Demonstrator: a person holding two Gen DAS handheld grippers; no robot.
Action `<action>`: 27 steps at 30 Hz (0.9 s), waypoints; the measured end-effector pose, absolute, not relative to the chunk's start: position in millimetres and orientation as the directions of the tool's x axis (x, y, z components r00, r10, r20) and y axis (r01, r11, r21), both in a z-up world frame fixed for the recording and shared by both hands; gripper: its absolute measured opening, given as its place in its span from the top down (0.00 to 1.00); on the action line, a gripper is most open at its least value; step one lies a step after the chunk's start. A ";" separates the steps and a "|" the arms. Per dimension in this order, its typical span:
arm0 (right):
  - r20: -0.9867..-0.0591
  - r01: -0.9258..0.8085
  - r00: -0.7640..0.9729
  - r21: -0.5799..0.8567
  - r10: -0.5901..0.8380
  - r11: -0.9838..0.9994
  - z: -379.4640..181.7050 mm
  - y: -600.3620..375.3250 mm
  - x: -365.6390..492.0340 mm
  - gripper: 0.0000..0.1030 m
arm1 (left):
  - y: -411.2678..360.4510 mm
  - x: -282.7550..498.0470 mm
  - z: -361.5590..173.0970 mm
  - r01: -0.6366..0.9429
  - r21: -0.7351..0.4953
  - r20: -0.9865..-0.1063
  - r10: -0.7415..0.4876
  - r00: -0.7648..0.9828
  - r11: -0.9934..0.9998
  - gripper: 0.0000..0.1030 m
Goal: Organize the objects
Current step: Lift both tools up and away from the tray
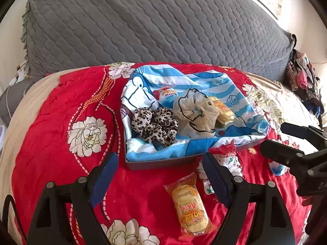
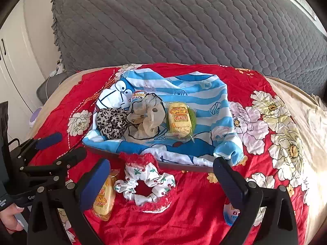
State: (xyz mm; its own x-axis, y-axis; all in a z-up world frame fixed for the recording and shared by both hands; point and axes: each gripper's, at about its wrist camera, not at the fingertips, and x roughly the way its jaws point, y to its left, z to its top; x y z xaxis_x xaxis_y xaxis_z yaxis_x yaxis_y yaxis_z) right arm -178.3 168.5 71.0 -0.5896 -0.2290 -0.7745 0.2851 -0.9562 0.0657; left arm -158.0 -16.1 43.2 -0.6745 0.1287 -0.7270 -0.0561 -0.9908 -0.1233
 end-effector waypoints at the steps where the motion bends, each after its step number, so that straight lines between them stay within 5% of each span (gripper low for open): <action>1: -0.774 0.287 -0.589 0.065 -0.230 -0.956 70.9 168.1 -176.4 0.01 | -15.9 -156.4 43.8 -0.055 -0.125 -0.726 0.129 -0.675 -0.991 0.17; 27: -0.780 0.282 -0.585 0.060 -0.221 -0.957 67.8 171.8 -127.1 0.01 | -8.1 -114.5 44.2 -0.076 -0.127 -0.726 0.145 -0.672 -0.989 0.17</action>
State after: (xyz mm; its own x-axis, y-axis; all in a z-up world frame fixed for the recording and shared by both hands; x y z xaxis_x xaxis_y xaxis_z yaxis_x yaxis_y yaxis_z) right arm -127.1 171.8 67.8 -0.5854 -0.2212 -0.7800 0.2822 -0.9575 0.0598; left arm -114.5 -8.1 44.2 -0.6724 0.1448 -0.7258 -0.0762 -0.9890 -0.1267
